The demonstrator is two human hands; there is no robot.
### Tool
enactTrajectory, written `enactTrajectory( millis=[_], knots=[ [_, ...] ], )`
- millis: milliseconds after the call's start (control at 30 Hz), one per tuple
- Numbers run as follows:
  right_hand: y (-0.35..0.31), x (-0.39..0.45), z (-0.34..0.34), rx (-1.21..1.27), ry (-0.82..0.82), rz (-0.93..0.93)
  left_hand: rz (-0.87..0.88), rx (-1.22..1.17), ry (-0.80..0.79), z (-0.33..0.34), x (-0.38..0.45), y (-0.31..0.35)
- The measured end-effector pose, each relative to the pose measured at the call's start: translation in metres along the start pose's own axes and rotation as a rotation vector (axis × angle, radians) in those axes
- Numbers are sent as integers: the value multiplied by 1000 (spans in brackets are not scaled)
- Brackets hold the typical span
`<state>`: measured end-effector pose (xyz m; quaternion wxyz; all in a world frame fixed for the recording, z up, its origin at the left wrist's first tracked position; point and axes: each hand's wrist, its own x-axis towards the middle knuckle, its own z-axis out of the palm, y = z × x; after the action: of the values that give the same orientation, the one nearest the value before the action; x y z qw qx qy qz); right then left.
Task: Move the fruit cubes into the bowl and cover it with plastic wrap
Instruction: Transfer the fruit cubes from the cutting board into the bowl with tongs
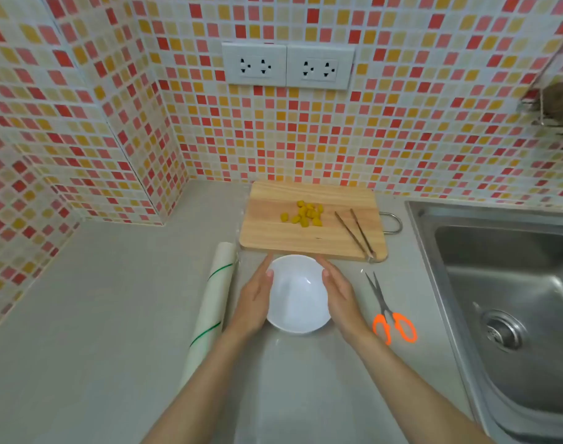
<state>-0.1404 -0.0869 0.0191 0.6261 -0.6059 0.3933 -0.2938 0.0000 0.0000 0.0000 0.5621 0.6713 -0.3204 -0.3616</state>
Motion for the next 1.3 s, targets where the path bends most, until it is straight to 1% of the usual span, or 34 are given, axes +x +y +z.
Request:
enactTrajectory(
  millis=[33, 67, 167, 233, 267, 300, 367, 400, 467, 567, 633, 700, 767, 833, 867, 933, 1033, 1300],
  knots=[
    [2, 1, 1, 18, 27, -6, -12, -93, 31, 4, 0, 1],
    [2, 2, 1, 23, 35, 3, -45, -126, 62, 5, 0, 1],
    [6, 6, -1, 22, -3, 11, -65, -223, 146, 10, -2, -1],
    [4, 19, -8, -34, 53, -12, -55, -261, 185, 13, -1, -1],
    [0, 27, -14, -105, 120, -60, -47, -263, 204, 13, -1, -1],
    [-1, 38, -21, -225, 211, -127, -42, -274, 217, 14, 0, -2],
    [-6, 60, -36, -558, 390, -245, -40, -289, 238, 16, 3, -3],
    [-7, 71, -42, -724, 460, -261, -45, -294, 249, 16, 4, -3],
    [-6, 91, -52, -937, 507, -202, -51, -317, 271, 18, 6, -3],
    [1, 113, -57, -1070, 461, -35, -36, -336, 290, 20, 9, -3],
    [5, 121, -56, -1098, 434, 13, -20, -337, 306, 21, 10, -4],
    [8, 124, -56, -1064, 432, -2, -9, -354, 320, 22, 12, -6],
    [8, 123, -55, -963, 422, -77, -8, -371, 332, 25, 12, -7],
    [7, 120, -53, -834, 343, -188, -14, -374, 344, 27, 13, -8],
    [7, 118, -50, -812, 293, -230, -15, -377, 351, 28, 13, -8],
    [8, 117, -43, -865, 229, -272, -12, -380, 356, 28, 13, -8],
    [10, 120, -34, -941, 223, -266, 2, -370, 351, 29, 13, -7],
    [6, 131, -30, -926, 238, -186, 6, -371, 346, 30, 15, -8]
  ],
)
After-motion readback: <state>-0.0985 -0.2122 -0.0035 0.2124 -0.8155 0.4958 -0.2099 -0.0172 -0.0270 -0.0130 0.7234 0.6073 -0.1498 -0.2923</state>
